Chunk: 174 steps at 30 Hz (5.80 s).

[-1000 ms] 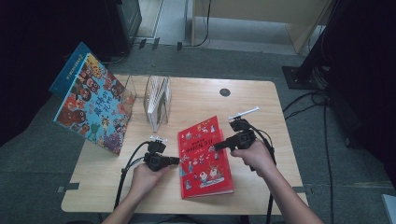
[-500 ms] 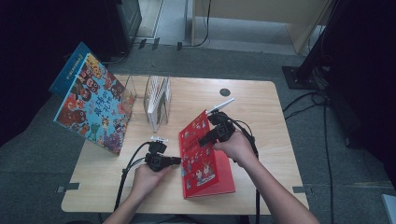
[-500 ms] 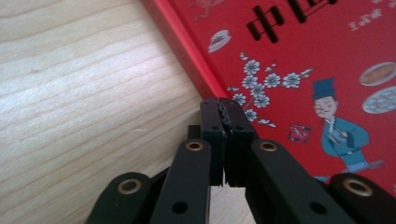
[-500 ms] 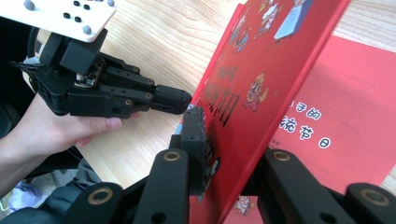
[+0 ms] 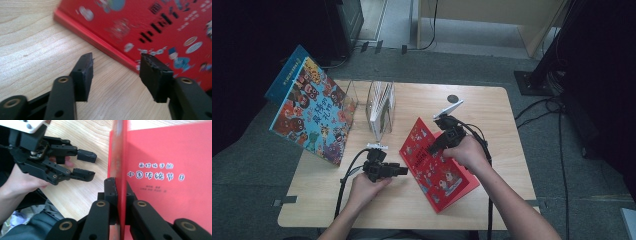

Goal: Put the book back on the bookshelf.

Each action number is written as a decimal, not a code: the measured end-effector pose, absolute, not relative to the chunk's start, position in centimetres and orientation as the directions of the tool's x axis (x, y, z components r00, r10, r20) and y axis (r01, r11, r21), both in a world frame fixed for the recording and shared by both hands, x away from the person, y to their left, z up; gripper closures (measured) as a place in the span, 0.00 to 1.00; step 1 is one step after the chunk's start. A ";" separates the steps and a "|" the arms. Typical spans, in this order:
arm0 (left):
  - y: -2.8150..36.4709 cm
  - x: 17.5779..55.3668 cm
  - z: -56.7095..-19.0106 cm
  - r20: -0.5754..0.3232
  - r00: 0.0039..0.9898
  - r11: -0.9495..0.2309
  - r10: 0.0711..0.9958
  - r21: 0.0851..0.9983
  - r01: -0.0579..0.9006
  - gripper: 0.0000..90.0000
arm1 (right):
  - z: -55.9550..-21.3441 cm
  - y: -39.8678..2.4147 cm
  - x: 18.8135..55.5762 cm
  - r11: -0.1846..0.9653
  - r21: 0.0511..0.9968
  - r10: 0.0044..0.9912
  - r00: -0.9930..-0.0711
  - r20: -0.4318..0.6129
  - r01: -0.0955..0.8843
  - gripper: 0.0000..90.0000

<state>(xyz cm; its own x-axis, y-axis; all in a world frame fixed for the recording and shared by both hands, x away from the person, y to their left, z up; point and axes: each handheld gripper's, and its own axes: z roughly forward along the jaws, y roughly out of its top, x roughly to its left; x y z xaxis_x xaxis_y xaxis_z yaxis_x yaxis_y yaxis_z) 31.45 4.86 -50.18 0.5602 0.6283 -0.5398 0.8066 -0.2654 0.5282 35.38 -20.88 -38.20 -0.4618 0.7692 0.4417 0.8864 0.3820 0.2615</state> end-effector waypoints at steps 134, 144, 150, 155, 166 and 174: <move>18.8 30.3 -31.2 -0.305 0.674 -0.302 0.673 0.719 0.626 0.89 | -51.9 -31.5 31.0 0.405 0.725 0.790 -0.613 0.029 0.557 0.52; 22.3 30.7 -31.2 -0.327 0.560 -0.203 0.761 0.699 0.685 0.89 | -52.4 -30.9 30.9 0.396 0.757 0.777 -0.629 0.025 0.519 0.43; 23.3 31.8 -31.3 -0.327 0.491 -0.149 0.808 0.692 0.706 0.89 | -52.5 -30.6 30.8 0.390 0.763 0.780 -0.626 0.024 0.515 0.43; 23.1 33.3 -31.2 -0.301 0.465 -0.143 0.833 0.695 0.705 0.89 | -52.5 -30.6 30.8 0.389 0.763 0.780 -0.625 0.025 0.516 0.43; 22.3 37.0 -30.5 -0.273 0.409 -0.112 0.871 0.700 0.706 0.89 | -52.5 -30.6 30.8 0.389 0.764 0.780 -0.625 0.024 0.515 0.43; 22.1 39.3 -30.5 -0.290 0.378 -0.063 0.879 0.715 0.696 0.89 | -52.5 -30.6 30.8 0.388 0.764 0.781 -0.625 0.024 0.515 0.43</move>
<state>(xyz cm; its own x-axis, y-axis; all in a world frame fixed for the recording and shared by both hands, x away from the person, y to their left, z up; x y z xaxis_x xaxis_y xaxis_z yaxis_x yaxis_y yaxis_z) 39.31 22.13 -30.53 0.3776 0.8793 -0.2902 0.6965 -0.0632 0.7148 30.83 -30.58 -52.52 -0.6246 0.7806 0.0236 0.5145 0.3885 0.7644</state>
